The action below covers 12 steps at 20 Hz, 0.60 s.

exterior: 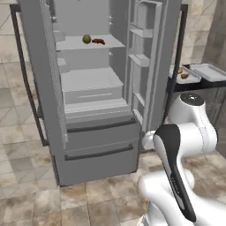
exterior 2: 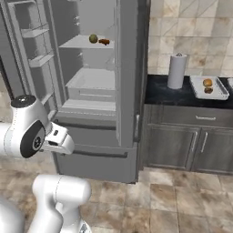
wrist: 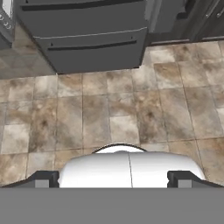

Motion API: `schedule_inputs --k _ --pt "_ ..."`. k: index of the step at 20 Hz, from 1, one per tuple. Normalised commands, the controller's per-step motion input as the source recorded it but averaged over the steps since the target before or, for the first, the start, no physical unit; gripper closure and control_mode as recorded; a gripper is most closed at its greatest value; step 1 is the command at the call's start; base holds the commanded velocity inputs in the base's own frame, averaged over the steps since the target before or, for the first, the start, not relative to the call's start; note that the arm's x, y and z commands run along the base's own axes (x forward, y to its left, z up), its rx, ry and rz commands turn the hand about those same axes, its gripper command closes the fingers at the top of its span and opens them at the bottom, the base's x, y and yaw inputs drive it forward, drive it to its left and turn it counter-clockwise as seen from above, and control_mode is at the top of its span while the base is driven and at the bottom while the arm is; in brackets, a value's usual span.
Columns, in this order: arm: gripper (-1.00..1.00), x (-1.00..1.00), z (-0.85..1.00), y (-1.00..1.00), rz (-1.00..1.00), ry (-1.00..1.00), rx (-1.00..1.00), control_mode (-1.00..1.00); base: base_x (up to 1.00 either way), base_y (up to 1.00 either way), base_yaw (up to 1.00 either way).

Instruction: Place one potato and one chicken drumstick in each tupperware on the nearby counter, to pack two identical lunches.

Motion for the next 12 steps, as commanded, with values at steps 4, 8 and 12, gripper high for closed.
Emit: schedule_inputs --k 4,8,12 --pt "-1.00 0.00 0.00 0.00 0.00 0.00 0.00 1.00 0.36 0.96 0.00" --pt "-1.00 0.00 0.00 0.00 0.00 0.00 0.00 1.00 0.54 0.27 -0.05" --pt "-1.00 0.00 0.00 0.00 0.00 0.00 0.00 1.00 0.57 -0.39 -0.07"
